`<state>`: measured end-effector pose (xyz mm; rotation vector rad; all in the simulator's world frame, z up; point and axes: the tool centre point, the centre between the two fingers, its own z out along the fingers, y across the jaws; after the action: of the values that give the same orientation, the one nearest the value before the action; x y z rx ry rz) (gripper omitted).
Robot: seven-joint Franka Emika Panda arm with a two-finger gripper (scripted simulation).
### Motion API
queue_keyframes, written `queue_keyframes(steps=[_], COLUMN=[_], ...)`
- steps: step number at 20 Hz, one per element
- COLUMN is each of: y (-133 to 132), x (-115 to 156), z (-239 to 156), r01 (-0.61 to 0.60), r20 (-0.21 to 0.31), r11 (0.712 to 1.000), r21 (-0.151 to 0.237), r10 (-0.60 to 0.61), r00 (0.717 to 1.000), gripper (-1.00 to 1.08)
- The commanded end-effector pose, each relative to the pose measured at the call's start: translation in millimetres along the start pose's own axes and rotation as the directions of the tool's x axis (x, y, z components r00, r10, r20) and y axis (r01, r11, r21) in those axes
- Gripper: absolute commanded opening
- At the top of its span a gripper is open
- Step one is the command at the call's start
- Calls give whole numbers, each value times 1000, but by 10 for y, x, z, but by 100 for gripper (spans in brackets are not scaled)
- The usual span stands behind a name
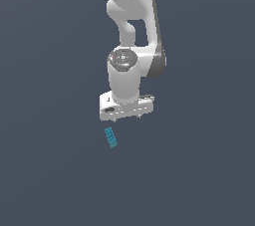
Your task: Pick up the object and move it to a goal position.
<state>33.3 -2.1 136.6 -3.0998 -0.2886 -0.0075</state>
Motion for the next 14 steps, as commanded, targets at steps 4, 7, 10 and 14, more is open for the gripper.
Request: queue_keyframes(steps=[4,7,10,14], y=[368,529,657,776], x=[92,120,137,148], z=[263,382,479,570], r01=[99,142,177,208], r20=[4,7,9,12], r11=[995,990,984,978], r21=[-12,-17,-21,-24], r10=[-99,-142,-176,-208], r00=[995,990,984,978], gripper=[100,100,100,100])
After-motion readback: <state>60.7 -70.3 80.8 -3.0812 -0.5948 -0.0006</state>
